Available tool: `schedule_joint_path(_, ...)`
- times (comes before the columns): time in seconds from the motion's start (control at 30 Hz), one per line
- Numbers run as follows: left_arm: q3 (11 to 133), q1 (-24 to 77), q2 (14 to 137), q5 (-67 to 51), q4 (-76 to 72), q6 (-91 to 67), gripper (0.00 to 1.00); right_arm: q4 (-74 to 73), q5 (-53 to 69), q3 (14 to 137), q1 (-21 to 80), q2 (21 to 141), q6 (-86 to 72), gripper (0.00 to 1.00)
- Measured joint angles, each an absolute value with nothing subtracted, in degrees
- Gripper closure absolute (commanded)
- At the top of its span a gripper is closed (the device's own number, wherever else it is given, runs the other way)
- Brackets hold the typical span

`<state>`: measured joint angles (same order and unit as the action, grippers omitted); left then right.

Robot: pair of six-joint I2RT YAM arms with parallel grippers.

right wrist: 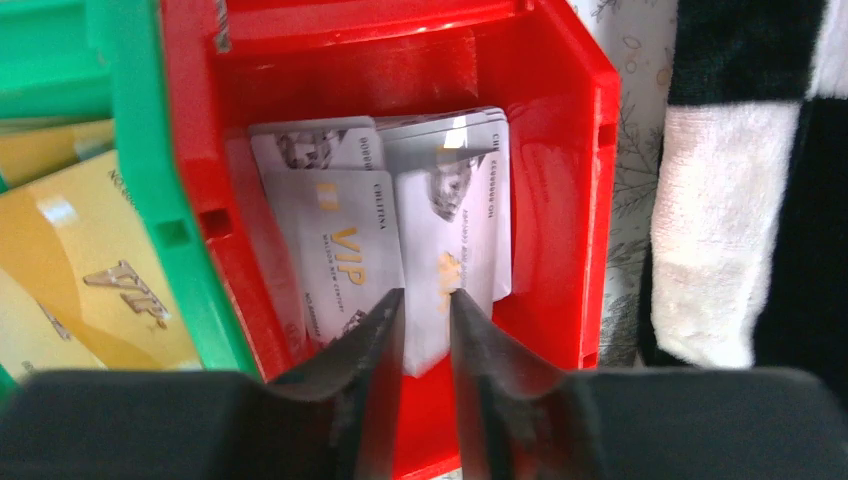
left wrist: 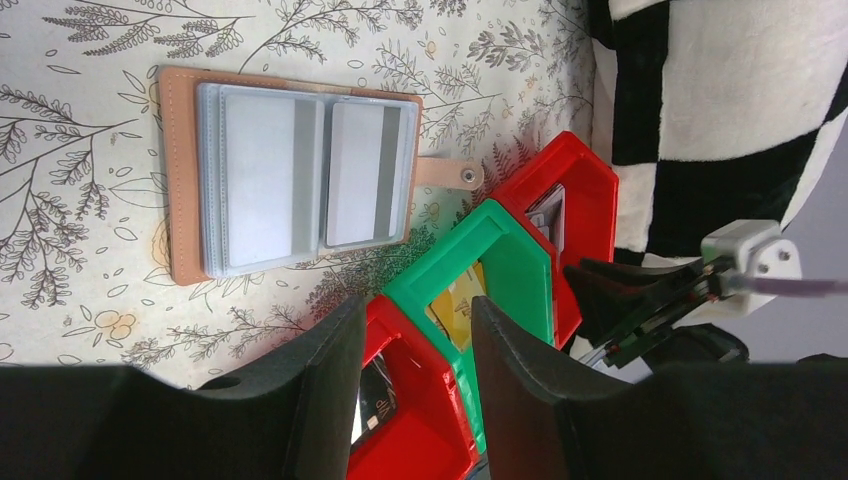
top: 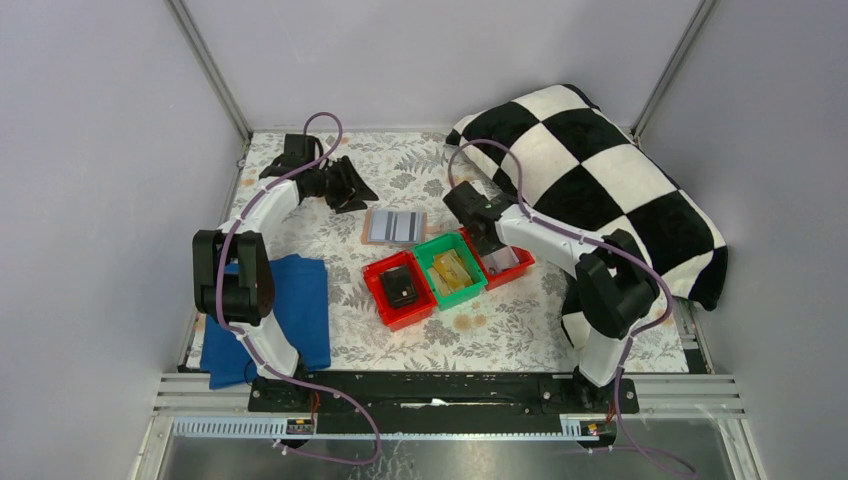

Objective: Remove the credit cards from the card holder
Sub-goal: Place the credit card in the storage box, then reset both arms

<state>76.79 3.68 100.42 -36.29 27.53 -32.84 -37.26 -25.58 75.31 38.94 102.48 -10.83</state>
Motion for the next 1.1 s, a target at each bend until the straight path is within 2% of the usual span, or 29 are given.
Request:
schedule_joint_path(0.1,76.79,3.70,100.42,-36.58,27.53,-32.84,0.52,-38.37,-24.40,76.31,40.21,103.09,-10.44,0.51)
schedule_joint_path(0.47,76.79,4.95,100.44,-36.91,27.53,-32.80,0.52,-38.70,-19.31,81.80,39.79,98.74,-10.96,0.53)
schedule_joint_path(0.73,76.75,6.50,100.44,-36.88,27.53,-31.92,0.52,-33.71,-5.63,83.40,34.92,97.27,-15.16,0.51)
schedule_joint_path(0.8,76.66,6.72,100.44,-36.84,27.51,-31.73,0.52,-32.16,-1.45,83.42,33.87,97.30,-16.82,0.46)
schedule_joint_path(0.97,76.25,7.09,99.68,-34.00,28.69,-30.63,0.51,-28.29,7.16,83.40,32.08,97.30,-20.86,0.24)
schedule_joint_path(1.1,76.25,7.25,93.84,-29.34,31.35,-28.03,0.50,-26.79,7.64,83.40,31.81,96.33,-21.54,0.12)
